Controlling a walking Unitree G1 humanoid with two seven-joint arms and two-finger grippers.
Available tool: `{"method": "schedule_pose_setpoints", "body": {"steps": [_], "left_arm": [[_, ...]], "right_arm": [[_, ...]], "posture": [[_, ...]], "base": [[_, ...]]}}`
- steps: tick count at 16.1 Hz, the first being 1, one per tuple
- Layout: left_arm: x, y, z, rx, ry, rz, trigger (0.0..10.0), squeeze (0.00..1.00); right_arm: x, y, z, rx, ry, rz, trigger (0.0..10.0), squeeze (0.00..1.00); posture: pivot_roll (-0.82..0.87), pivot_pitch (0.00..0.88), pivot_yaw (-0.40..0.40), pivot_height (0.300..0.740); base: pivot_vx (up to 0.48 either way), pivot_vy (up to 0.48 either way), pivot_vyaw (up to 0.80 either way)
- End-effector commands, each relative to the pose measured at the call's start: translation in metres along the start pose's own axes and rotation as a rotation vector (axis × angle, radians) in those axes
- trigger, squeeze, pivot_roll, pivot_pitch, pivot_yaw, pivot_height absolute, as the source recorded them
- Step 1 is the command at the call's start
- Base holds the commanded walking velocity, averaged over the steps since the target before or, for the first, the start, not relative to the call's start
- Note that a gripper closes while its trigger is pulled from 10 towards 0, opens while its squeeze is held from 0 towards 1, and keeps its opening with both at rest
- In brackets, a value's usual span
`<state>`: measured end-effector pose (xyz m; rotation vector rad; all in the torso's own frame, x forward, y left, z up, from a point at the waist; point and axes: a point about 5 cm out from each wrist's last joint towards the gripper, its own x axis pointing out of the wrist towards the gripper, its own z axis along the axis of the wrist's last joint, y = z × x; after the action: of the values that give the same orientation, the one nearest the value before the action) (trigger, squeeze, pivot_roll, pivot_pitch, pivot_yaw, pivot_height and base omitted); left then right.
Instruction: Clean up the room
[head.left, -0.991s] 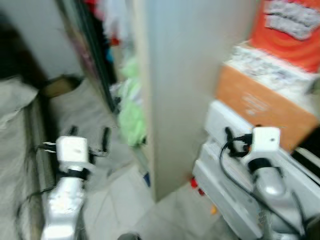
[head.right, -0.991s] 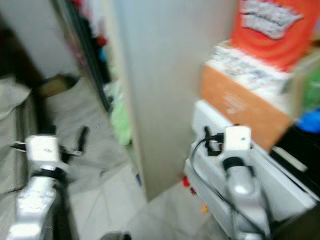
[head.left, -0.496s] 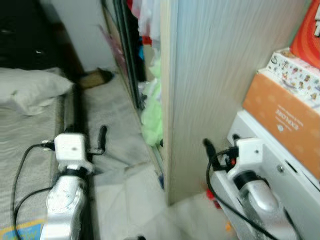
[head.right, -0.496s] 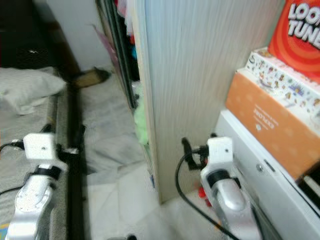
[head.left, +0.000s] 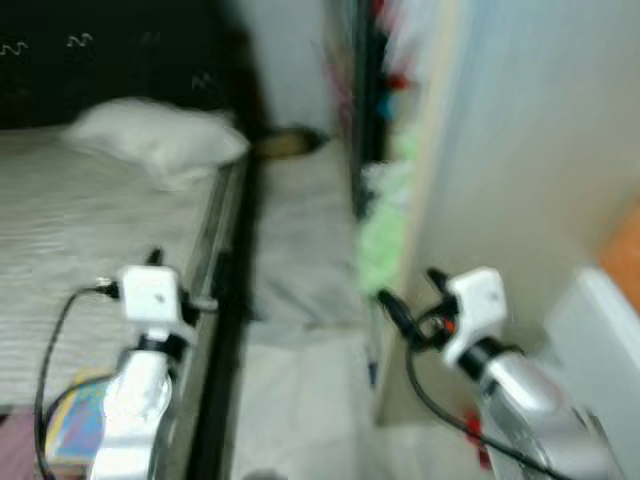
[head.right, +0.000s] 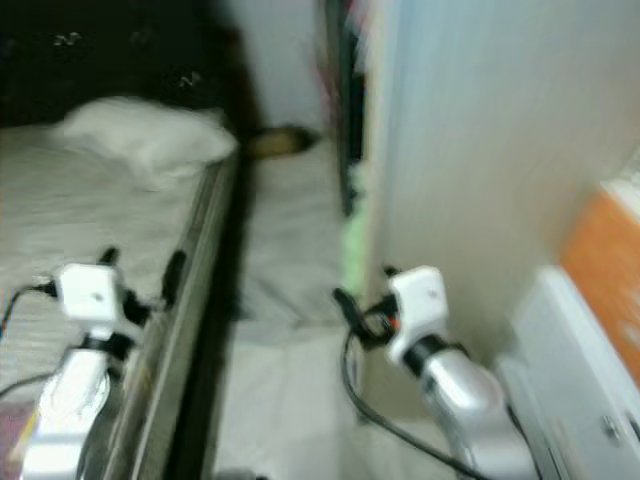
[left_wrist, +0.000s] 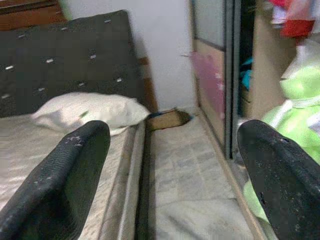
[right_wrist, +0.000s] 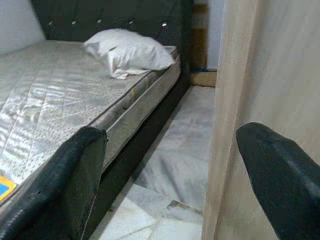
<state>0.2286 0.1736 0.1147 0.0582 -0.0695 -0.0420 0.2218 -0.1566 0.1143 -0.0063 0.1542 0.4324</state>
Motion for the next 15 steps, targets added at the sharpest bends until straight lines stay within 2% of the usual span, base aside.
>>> {"method": "schedule_pose_setpoints", "body": {"steps": [1, 6, 9, 12, 15], "left_arm": [[-0.001, 0.006, 0.002, 0.017, 0.003, 0.022, 10.0, 0.0], [-0.001, 0.001, 0.002, -0.003, 0.007, 0.015, 10.0, 0.0], [-0.002, 0.0, 0.0, 0.004, 0.021, 0.024, 10.0, 0.0], [-0.003, 0.0, -0.002, 0.01, 0.038, 0.044, 10.0, 0.0], [-0.001, 0.002, -0.001, 0.009, 0.044, 0.059, 10.0, 0.0]], "right_arm": [[0.006, 0.007, 0.004, 0.017, -0.014, 0.054, 10.0, 0.0], [0.011, 0.018, 0.007, -0.006, 0.003, 0.184, 10.0, 0.0], [0.024, 0.006, 0.016, -0.018, -0.055, 0.053, 10.0, 0.0], [0.03, -0.008, 0.023, 0.001, -0.131, -0.16, 10.0, 0.0], [0.032, -0.005, 0.018, -0.011, -0.135, -0.199, 10.0, 0.0]], "posture": [[-0.1, 0.0, 0.035, 0.74], [-0.11, 0.0, 0.025, 0.74], [-0.11, 0.0, 0.026, 0.74], [-0.1, 0.0, 0.031, 0.74], [-0.09, 0.0, 0.038, 0.74]], "base": [[0.0, 0.0, 0.8], [0.0, 0.0, 0.8], [0.0, 0.0, 0.8], [0.0, 0.0, 0.8], [0.0, 0.0, 0.8]]}}
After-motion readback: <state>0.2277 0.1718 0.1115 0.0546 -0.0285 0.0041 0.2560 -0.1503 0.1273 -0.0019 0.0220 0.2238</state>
